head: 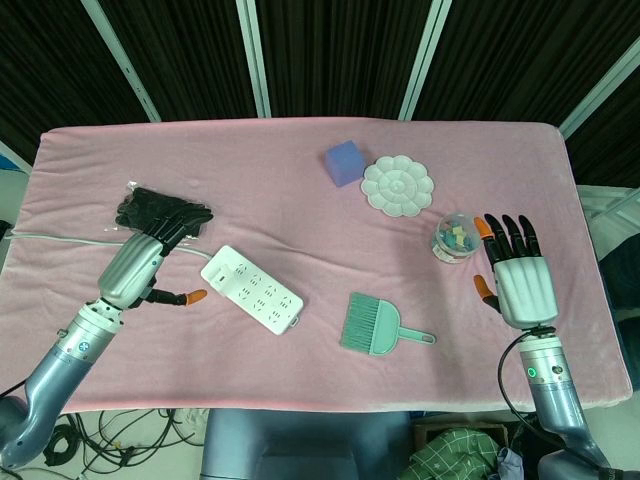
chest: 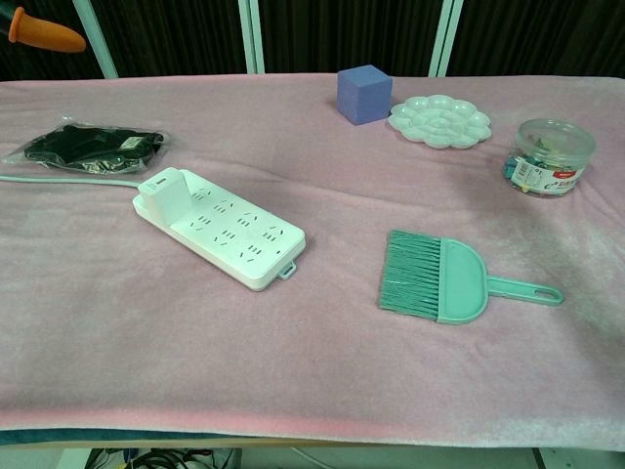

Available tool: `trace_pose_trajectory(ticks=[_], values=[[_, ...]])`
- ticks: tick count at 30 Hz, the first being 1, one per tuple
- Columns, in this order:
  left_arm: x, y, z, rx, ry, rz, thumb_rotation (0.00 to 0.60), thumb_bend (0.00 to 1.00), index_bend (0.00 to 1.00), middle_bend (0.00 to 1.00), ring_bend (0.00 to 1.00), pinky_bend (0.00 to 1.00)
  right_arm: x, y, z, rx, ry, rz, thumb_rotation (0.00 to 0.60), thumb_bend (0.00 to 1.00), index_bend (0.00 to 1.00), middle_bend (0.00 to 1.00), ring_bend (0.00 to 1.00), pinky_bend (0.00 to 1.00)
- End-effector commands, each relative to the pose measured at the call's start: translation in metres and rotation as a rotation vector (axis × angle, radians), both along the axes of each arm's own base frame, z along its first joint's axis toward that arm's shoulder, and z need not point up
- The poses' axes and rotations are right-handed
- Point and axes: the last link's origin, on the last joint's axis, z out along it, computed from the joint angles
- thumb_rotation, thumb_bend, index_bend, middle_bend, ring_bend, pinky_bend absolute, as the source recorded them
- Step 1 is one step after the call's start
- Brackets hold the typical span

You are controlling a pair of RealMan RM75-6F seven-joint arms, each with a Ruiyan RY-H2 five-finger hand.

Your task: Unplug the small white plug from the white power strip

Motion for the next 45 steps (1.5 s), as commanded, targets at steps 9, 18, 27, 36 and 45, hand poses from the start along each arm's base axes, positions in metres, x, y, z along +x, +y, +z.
trace_pose_trajectory(ticks=[9,18,27,36,45], values=[[0.004,-0.005,0.007,0.01,0.014,-0.018,0.6,0.13,0.12,0.11,0.0,0.0,-0.01,0.004,0.001,0.009,0.017,-0.018,0.6,0.23,0.05,0.07,0.06,0.05],[-0.002,-0.002,-0.002,-0.007,0.035,0.005,0.6,0.13,0.12,0.11,0.0,0.0,-0.006,0.004,-0.004,0.03,0.03,-0.005,0.6,0.23,0.05,0.07,0.06,0.05],[-0.007,-0.002,-0.009,0.006,0.111,-0.013,0.6,0.13,0.12,0.12,0.0,0.0,-0.009,0.008,-0.008,0.075,0.093,0.012,0.6,0.23,0.05,0.07,0.06,0.05],[-0.033,-0.015,-0.026,-0.002,0.443,-0.067,0.6,0.13,0.12,0.12,0.0,0.0,0.0,0.031,-0.039,0.237,0.098,0.067,0.6,0.67,0.05,0.07,0.06,0.05],[-0.046,-0.016,-0.04,0.059,0.655,-0.11,0.6,0.13,0.12,0.12,0.0,0.0,0.033,0.033,-0.1,0.334,0.077,0.152,0.6,0.68,0.05,0.08,0.06,0.05]])
